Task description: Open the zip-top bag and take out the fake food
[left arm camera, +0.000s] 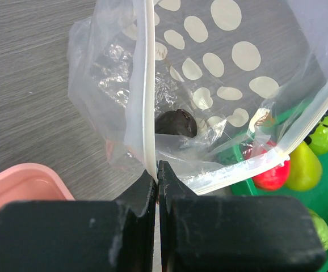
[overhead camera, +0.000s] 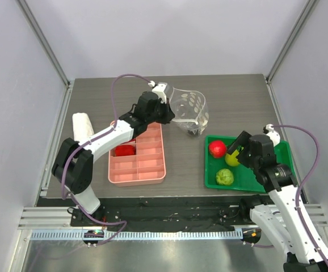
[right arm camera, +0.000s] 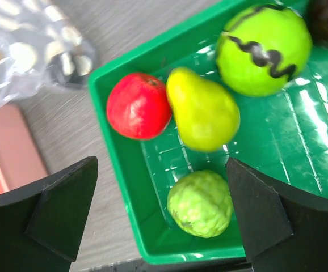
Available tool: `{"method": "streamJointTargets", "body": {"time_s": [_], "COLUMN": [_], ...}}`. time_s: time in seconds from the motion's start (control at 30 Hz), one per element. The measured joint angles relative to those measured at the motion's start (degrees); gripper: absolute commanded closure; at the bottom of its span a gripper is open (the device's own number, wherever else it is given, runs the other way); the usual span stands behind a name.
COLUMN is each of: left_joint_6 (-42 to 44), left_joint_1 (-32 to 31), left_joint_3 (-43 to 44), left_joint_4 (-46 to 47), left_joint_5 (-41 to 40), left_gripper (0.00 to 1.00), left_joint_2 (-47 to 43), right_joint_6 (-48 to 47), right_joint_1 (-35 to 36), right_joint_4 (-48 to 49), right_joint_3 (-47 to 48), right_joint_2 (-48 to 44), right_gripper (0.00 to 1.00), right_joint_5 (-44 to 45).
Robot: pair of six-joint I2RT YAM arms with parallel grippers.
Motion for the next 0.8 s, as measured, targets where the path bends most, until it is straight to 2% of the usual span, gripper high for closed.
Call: {"method": "streamJointTargets", "body": {"time_s": [0.13, 0.23, 0.33, 0.37, 0.43, 0.47, 0.53, 0.6, 0.63, 0.8], "left_joint_6": [0.0, 0.1, 0.1, 0.1, 0.1, 0.1, 0.1, 0.1, 0.1, 0.1], "left_joint_1": [0.0, 0.0, 0.0, -0.1, -0.3, -0.4, -0.8, -1.3, -1.5, -2.4], "left_joint_3": [-0.1, -0.5, -0.6, -0.6, -0.6, -0.6, -0.6, -0.6, -0.6, -0.6], "left_joint_4": [0.5, 0.7, 0.6, 0.6, 0.7, 0.6, 0.6, 0.6, 0.6, 0.5], "left_joint_5": [0.5, 0.5, 0.5, 0.5, 0.4, 0.4, 0.3, 0.3, 0.3, 0.2], "left_gripper": [1.00, 1.00, 1.00, 1.00, 1.00, 1.00, 1.00, 1.00, 1.00, 1.00], "left_joint_2": [0.0, 0.0, 0.0, 0.0, 0.0, 0.0, 0.0, 0.0, 0.0, -0.1], "right_joint_6": [-3.7, -5.5, -7.0, -7.5, -8.3, -8.5, -8.7, -8.8, -8.9, -11.8], "right_joint_1": [0.1, 2.5, 10.0, 13.3, 17.9, 19.8, 22.1, 22.9, 23.0, 23.0], "right_joint_4": [3.1, 6.9, 10.2, 11.1, 12.8, 13.4, 15.3, 16.8, 17.1, 17.8], "right_joint_3": [2.8, 6.8, 14.9, 18.4, 23.6, 26.5, 31.1, 34.3, 35.8, 42.4], "right_joint_2": [2.1, 7.8, 16.8, 20.5, 25.9, 28.6, 33.7, 38.2, 40.7, 53.3], "right_gripper": [0.00, 0.06, 0.23, 0.36, 0.47, 0.62, 0.73, 0.78, 0.85, 0.89], "right_joint_5": [-6.8, -11.6, -10.9, -9.7, -8.4, -7.8, -6.3, -4.5, -3.6, 0.7]}}
